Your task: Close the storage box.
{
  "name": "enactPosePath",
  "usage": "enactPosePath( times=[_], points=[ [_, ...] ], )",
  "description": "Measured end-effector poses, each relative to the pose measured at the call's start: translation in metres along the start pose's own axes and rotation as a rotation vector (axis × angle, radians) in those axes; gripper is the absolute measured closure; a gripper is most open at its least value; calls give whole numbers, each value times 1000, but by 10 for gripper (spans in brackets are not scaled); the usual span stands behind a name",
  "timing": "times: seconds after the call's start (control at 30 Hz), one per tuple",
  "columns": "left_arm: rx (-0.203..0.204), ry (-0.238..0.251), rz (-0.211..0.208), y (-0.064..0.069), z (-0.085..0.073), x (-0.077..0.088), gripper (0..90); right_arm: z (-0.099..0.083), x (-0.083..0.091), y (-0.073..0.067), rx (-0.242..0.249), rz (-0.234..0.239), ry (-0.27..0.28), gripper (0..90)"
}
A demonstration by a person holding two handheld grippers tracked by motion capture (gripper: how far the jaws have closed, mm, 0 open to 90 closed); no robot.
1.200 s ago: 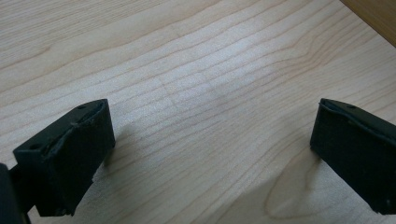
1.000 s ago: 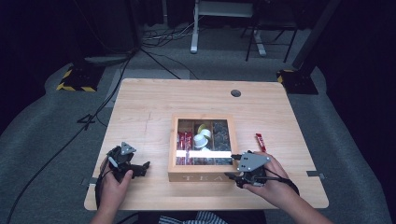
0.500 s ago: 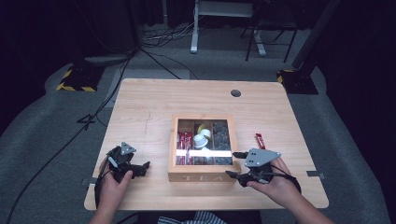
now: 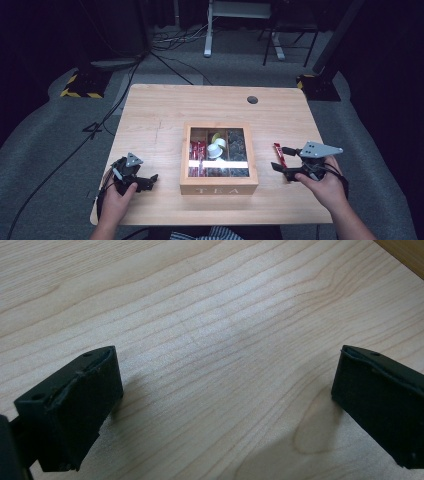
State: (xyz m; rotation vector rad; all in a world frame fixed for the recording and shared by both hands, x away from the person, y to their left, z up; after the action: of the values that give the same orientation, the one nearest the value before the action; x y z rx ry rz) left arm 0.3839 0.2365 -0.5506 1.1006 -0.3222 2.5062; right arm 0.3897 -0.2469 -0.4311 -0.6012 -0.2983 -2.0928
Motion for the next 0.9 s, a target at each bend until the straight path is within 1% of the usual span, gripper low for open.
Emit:
enactPosePath(
  times=[0.1, 0.2, 0.3, 0.47, 0.53, 0.6, 0.63, 0.67, 0.77, 0.9],
  points=[
    [-2, -4, 5, 0, -1, 1, 2, -7, 9, 17, -35, -46, 8, 304],
    [1, -4, 8, 0, -1, 1, 1, -17, 15, 33, -68, -85, -1, 294],
    [8, -5, 8, 0, -1, 1, 0, -32, 19, 48, -101, -129, -30, 291],
    [9, -5, 2, -1, -2, 1, 0, -58, 22, 71, -176, -180, -38, 295],
    [0, -5, 2, -2, -2, 1, 0, -67, 22, 79, -196, -198, -41, 294],
    [1, -2, -3, -2, -2, 1, 0, -77, 21, 85, -222, -212, -48, 294],
    [-4, 1, -1, -3, -1, 1, 0, -82, 21, 88, -245, -219, -49, 294],
    [-3, 0, 1, -3, -1, 1, 0, -86, 21, 90, -256, -222, -50, 294],
    [-6, -4, -1, -4, -2, 1, 0, -97, 20, 96, -274, -240, -52, 291],
    [-6, -4, -1, -4, -2, 1, 0, -110, 19, 101, -281, -258, -75, 288]
  ],
)
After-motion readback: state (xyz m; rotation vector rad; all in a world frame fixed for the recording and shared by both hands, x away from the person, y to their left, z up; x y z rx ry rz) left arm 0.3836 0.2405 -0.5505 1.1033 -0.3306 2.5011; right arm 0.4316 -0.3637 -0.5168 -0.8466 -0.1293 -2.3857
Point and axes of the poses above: each handheld gripper's, and its own axes: x roughly backward along the jaws, z roughly out of its top, y roughly to its right, the point moved 6 cm from there along -x, roughly forward along the jaws, and after that the axes turned 6 degrees about z, right-handed, at the moved point
